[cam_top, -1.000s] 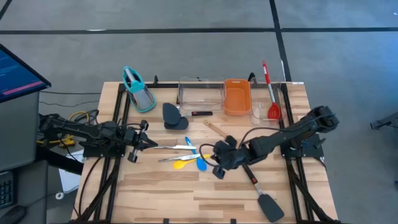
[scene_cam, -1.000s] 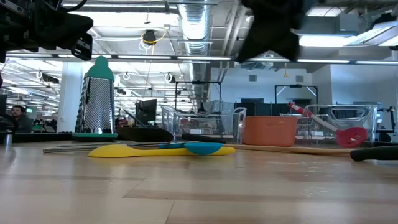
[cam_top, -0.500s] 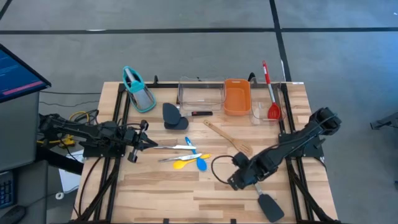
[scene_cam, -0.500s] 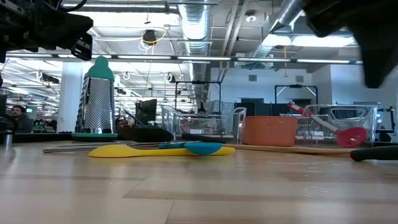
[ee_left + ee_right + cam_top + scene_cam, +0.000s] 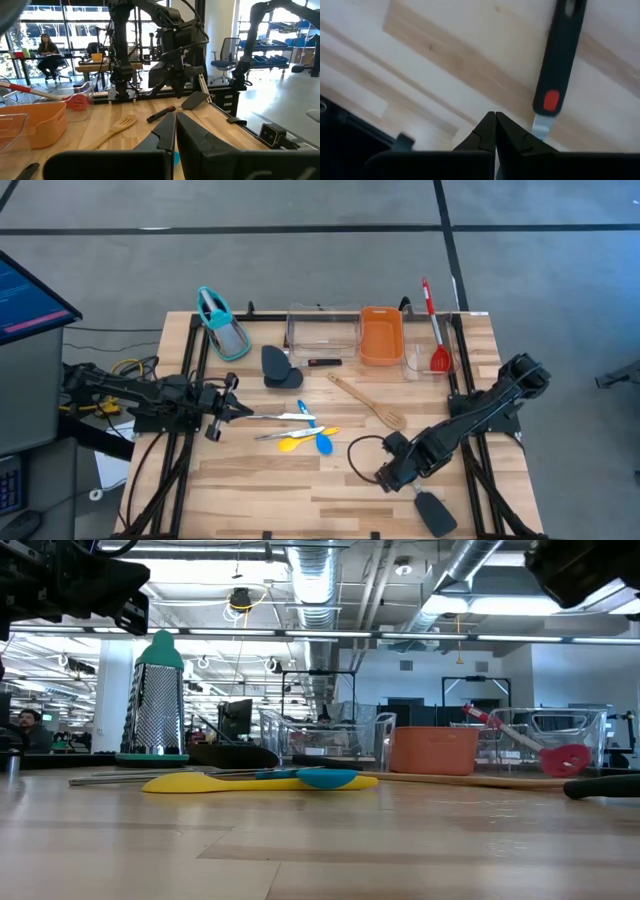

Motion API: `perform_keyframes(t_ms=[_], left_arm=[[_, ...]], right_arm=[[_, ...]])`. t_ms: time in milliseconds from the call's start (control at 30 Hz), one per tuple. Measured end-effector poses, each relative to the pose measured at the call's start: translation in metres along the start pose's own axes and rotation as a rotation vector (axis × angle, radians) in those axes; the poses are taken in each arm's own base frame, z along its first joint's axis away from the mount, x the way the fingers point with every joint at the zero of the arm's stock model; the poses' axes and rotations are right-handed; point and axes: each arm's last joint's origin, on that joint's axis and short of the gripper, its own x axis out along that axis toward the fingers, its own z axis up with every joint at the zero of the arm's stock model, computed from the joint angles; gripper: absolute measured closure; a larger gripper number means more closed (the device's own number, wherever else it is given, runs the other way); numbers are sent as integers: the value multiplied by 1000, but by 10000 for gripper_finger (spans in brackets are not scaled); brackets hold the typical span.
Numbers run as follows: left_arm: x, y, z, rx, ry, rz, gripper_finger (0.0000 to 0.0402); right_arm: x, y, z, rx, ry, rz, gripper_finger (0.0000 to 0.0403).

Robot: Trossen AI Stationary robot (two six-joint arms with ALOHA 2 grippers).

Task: Pick & Place Kitchen Items
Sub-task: Put the flat spatula in the left transparent bin

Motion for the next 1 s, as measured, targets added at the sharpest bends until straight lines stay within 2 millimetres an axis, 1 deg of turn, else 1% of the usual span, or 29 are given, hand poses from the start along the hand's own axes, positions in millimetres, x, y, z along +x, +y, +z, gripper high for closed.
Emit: perform_keyframes(t_ms=[200, 333, 433, 567, 633, 733, 800, 867, 1000], left_arm=[[0, 0, 0, 0, -4, 0, 399], [0, 0, 1, 0, -7, 1, 399], [0, 0, 1, 0, -8, 1, 399], [0, 0, 1, 0, -8, 1, 399], [0, 0, 1, 0, -8, 1, 399], [0, 0, 1, 0, -8, 1, 399], [0, 0, 1, 0, -8, 1, 399], [0, 0, 1, 1, -8, 1, 399], [0, 0, 1, 31, -7, 1, 399]], right_arm=[[1, -2, -12, -33, 27, -12, 403], [1, -5, -20, 27, 29, -35, 395], [1, -6, -29, 50, 32, -39, 364], [4, -8, -38, 81, 31, -56, 302], [4, -10, -43, 69, 29, -68, 271], [11, -12, -49, 58, 21, -98, 234], [16, -12, -53, 61, 16, -120, 218], [25, -12, -56, 52, 10, -149, 208], [44, -12, -60, 41, -9, -212, 203]])
